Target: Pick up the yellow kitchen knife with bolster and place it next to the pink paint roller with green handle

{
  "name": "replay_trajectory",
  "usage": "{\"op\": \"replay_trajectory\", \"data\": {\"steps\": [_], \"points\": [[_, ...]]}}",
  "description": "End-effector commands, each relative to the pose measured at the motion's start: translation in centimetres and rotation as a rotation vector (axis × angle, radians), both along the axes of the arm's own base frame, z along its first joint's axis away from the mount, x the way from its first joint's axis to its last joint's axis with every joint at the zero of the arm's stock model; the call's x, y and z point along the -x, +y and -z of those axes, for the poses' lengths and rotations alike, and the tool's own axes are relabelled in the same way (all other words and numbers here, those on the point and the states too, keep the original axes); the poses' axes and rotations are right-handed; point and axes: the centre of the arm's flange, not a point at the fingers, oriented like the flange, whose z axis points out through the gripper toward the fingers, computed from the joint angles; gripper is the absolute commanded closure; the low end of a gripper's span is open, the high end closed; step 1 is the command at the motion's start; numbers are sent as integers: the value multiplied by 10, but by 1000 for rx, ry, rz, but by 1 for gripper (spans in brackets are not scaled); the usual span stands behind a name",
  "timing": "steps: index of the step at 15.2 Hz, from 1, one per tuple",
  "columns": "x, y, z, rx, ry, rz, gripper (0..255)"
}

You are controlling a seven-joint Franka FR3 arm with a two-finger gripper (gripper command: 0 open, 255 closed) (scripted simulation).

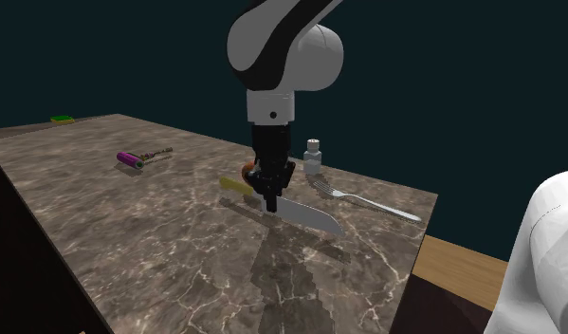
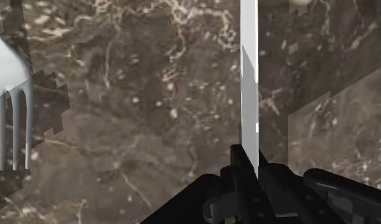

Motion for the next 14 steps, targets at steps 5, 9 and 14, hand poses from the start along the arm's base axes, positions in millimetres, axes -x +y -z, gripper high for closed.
{"op": "replay_trajectory", "data": {"steps": [5, 9, 14], "points": [[0, 0, -10, 0, 0, 0, 255], [0, 0, -32, 0, 0, 0, 255], [0, 0, -58, 0, 0, 0, 255]]}}
